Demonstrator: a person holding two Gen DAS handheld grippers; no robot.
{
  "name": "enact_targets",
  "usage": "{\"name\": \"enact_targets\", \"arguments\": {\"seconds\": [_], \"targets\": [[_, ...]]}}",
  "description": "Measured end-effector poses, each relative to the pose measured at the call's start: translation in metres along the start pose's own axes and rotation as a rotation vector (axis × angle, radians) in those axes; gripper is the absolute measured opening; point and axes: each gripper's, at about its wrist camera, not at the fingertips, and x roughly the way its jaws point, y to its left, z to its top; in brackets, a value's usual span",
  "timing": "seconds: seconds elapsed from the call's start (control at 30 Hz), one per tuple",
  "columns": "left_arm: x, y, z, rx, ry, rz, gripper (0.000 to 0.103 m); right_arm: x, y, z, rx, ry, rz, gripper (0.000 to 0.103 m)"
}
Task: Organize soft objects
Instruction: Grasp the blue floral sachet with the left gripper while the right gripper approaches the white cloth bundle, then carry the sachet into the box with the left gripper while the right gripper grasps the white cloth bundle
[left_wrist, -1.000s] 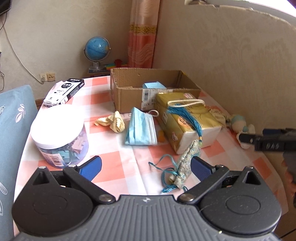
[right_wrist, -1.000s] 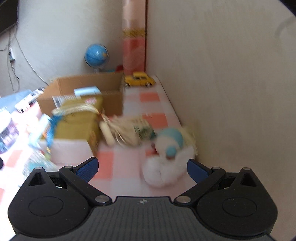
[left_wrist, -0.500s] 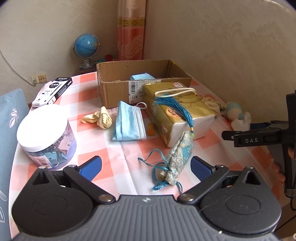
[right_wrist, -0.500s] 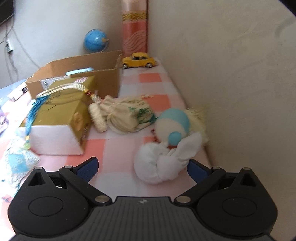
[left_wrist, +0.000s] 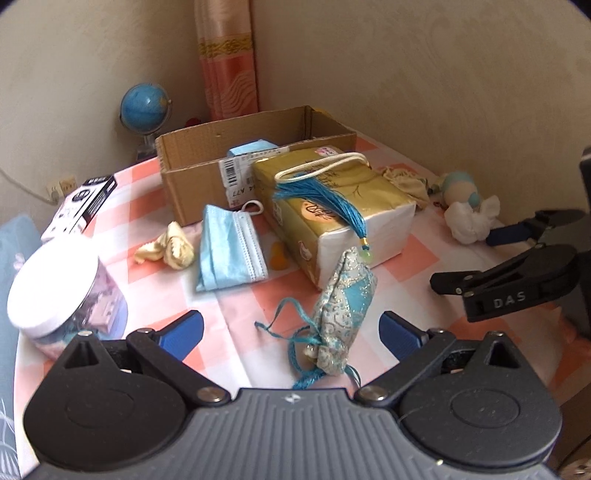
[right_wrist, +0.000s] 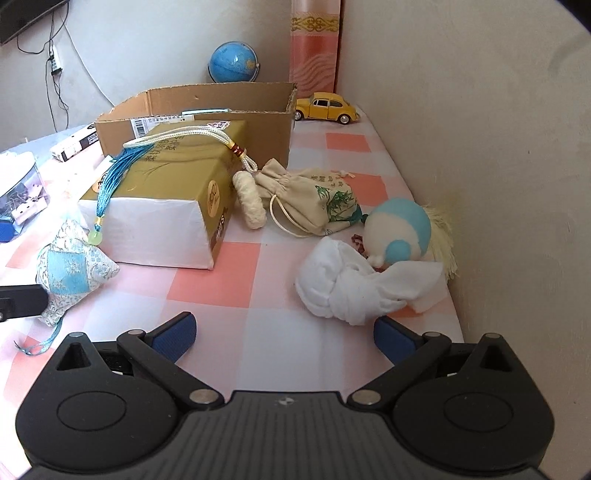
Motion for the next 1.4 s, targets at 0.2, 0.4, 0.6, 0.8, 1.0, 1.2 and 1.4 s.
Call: {"name": "enact_targets", "arguments": {"seconds": [0.2,0.4,0.6,0.8,1.0,1.2,1.4], "targets": [[0.008,-0.015,0.000,0.062,0.006,-0.013,0.074,0.000,0.000,-0.004,0.010,-0.023,-0.008,0.103],[0.010,-0.025,0.000,0.072,0.002,-0.042,0.053,-0.001,0.000,-0.007,0.011,-0.039,-0.009,0.103],[0.015,-0.030,0.003,0.087,0.006,-0.057,0.025,-0.001,0.000,-0.007,0.010,-0.041,-0.008,0.103],[0.008,-0.025,0.003,0.101,0.008,-0.075,0.018,-0.002,0.000,-0.007,0.010,-0.042,-0.007,0.103],[-0.005,-0.018,-0.002,0.123,0.046,-0.105,0.017,-0.005,-0.005,-0.008,0.011,-0.030,-0.010,0.103],[-0.020,-0.011,-0.010,0.161,0.097,-0.133,0.017,-0.005,-0.025,-0.006,0.063,-0.014,-0.057,0.103],[-0.032,-0.008,-0.012,0.190,0.111,-0.161,0.017,0.005,-0.025,0.009,0.075,-0.027,-0.090,0.103]]}}
